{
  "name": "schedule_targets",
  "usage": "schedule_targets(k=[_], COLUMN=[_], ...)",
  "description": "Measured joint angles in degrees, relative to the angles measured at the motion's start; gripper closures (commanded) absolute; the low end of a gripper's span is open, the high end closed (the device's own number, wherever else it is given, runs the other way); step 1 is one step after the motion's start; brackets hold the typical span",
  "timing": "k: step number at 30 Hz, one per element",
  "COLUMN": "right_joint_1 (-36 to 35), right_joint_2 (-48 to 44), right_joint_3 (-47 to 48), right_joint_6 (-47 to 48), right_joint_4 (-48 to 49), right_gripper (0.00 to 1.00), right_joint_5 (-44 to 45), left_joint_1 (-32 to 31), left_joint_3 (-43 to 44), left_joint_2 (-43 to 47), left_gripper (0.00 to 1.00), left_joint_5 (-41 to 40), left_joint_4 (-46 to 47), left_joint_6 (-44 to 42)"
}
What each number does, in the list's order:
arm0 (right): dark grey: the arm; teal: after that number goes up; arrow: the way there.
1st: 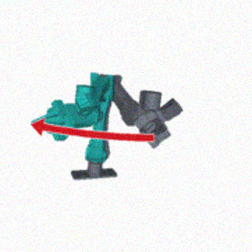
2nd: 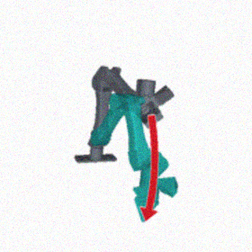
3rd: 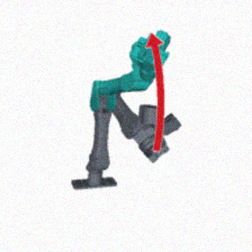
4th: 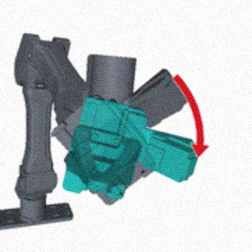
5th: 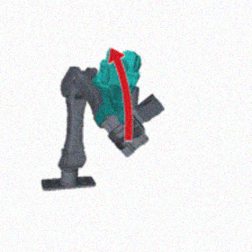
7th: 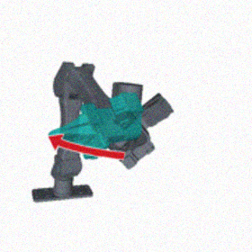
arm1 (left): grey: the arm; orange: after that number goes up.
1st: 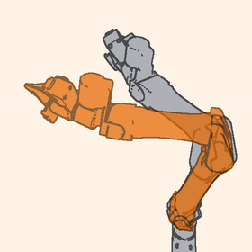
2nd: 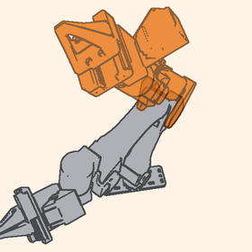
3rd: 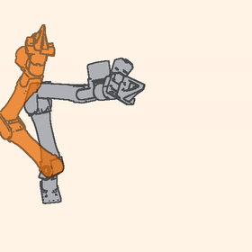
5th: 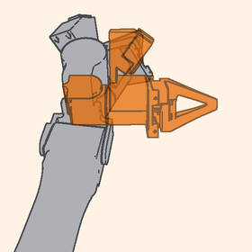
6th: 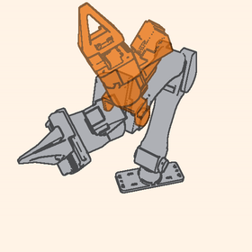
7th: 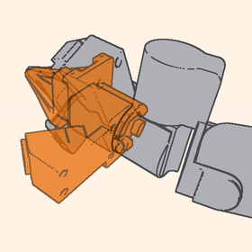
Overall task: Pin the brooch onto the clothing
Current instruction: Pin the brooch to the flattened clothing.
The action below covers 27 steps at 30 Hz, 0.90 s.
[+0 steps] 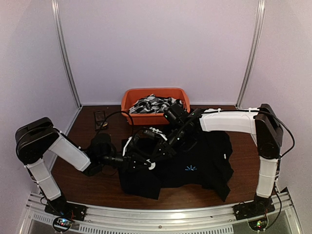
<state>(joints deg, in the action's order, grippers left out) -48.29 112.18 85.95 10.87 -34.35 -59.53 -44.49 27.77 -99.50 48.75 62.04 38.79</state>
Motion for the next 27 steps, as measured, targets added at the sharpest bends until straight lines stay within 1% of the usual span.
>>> schedule_targets(k=[9,14,18,21,27], right_joint_1=[-0.3,-0.5,-0.7,-0.8,-0.9], right_joint_2=[0.0,0.0,0.0,0.0,0.0], right_joint_3=[0.5,0.8,0.8,0.8,1.1], right_joint_6=[0.8,1.0,1.2,1.4,1.4], right_joint_4=[0.0,0.0,-0.2,-0.2,-1.1], right_gripper=[1.0,1.0,1.0,1.0,1.0], right_joint_5=[2.3,3.0,3.6,3.7,3.6], left_joint_1=[-0.5,-0.6,-0.6,-0.6,-0.6], left_joint_3=[1.6,1.8,1.8,1.8,1.8], left_joint_2=[6.3,8.1,8.3,8.7,11.5], left_gripper=[1.0,1.0,1.0,0.91,0.78], left_joint_5=[-3.8,-4.7,-4.3,-3.7,-3.5], left_joint_4=[-15.1,-18.9,-19.9,-20.5,-24.6], left_joint_6=[-5.9,-7.6,-8.1,-8.3,-9.3])
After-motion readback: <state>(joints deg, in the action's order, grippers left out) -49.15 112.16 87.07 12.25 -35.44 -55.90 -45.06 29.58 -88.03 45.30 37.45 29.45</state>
